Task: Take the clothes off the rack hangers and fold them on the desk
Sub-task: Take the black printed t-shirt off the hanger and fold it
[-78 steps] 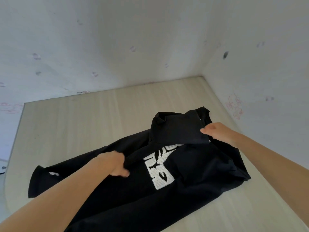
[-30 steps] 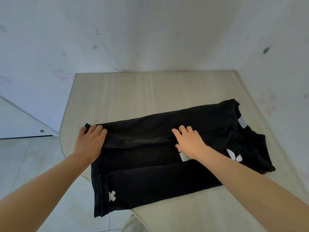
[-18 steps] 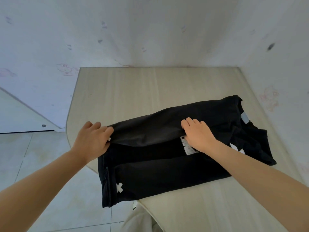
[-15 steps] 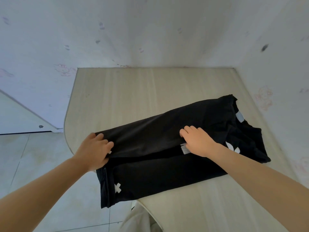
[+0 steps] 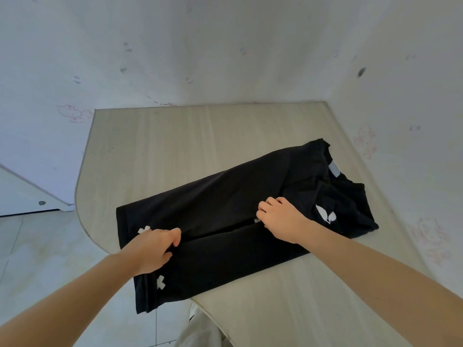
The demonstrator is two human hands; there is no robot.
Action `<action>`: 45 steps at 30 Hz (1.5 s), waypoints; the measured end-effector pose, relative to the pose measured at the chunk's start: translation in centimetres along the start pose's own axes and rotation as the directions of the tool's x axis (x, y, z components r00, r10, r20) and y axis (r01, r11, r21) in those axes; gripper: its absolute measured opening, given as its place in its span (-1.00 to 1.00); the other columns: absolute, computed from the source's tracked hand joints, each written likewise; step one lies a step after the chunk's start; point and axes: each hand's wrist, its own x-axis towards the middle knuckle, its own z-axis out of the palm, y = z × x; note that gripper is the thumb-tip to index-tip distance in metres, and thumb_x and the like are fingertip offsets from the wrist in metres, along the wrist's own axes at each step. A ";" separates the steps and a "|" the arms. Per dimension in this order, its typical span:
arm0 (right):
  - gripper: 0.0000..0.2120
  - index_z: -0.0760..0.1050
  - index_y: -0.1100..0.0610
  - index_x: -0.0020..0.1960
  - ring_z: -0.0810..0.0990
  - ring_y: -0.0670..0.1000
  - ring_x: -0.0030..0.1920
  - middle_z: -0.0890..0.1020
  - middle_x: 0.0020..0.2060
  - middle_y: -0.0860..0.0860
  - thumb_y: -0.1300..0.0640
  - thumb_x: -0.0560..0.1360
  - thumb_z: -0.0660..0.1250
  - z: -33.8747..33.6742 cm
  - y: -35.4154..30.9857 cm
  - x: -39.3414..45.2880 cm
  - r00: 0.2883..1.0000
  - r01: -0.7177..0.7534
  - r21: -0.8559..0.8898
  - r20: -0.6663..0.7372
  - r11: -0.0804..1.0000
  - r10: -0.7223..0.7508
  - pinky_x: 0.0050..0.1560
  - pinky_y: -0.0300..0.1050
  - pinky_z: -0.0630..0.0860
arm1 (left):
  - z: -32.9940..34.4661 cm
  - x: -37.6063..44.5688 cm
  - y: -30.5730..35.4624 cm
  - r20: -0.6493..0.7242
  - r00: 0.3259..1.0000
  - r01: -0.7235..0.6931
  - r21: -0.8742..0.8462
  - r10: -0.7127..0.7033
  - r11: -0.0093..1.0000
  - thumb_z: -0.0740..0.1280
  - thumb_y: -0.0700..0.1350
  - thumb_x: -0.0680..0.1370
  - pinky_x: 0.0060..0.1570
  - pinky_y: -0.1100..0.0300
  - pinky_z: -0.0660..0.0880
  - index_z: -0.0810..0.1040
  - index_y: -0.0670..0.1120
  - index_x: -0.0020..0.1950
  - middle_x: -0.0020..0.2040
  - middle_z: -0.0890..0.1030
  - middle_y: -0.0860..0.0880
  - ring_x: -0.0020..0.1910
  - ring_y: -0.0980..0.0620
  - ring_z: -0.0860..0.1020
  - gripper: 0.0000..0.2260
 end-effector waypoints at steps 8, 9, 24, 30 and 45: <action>-0.69 0.32 0.09 0.31 0.50 0.07 0.10 0.54 0.11 0.05 0.12 0.59 0.24 -0.1 0.1 1.3 0.989 -0.081 0.131 -0.111 0.988 0.096 0.10 -0.04 0.40 | -1.2 1.3 -1.0 -0.114 0.971 0.233 0.270 -0.210 0.934 0.12 -0.19 0.57 -0.22 0.26 0.36 0.31 0.02 -0.06 -0.13 0.44 0.10 -0.19 0.09 0.43 -0.90; -0.66 0.32 0.09 0.34 0.49 0.07 0.14 0.52 0.15 0.05 0.10 0.58 0.25 -0.3 -0.1 1.5 0.993 -0.054 0.183 -0.095 0.982 0.072 0.13 -0.04 0.42 | -1.1 1.3 -1.2 -0.087 0.967 0.253 0.314 -0.238 0.915 0.12 -0.18 0.58 -0.12 0.24 0.40 0.35 0.04 0.01 -0.05 0.44 0.09 -0.07 0.07 0.47 -0.89; -0.44 0.37 0.20 0.39 0.50 0.10 0.24 0.43 0.32 0.09 0.14 0.43 0.41 6.7 10.3 -10.1 0.934 -0.240 0.292 -0.190 0.926 0.302 0.19 -0.10 0.52 | 0.7 11.5 13.0 -0.400 0.875 -0.206 0.206 0.274 0.957 0.50 0.00 0.34 -0.19 0.19 0.52 0.55 0.00 0.14 0.01 0.55 0.06 -0.12 0.04 0.53 -0.61; -0.31 0.38 0.17 0.41 0.53 0.15 0.24 0.46 0.35 0.11 0.11 0.34 0.54 8.5 12.8 -9.3 0.914 -0.351 0.249 -0.120 0.903 0.388 0.08 -0.01 0.59 | 0.2 15.0 16.9 -0.299 0.947 -0.113 0.023 0.115 0.993 0.27 0.23 0.54 0.15 0.19 0.41 0.39 0.01 0.33 0.19 0.50 0.08 0.15 0.05 0.48 -0.54; -0.78 0.25 0.16 0.11 0.34 -0.08 -0.52 0.39 -0.46 -0.06 -0.01 0.66 0.06 7.1 16.3 -7.2 0.839 -0.474 0.435 -0.042 0.766 0.543 -0.48 -0.20 0.21 | -2.6 17.1 15.5 -0.080 0.997 -0.010 -0.336 -0.018 0.942 0.20 -0.01 0.64 -0.12 0.11 0.57 0.21 0.04 0.40 -0.16 0.57 0.01 -0.23 0.03 0.58 -0.65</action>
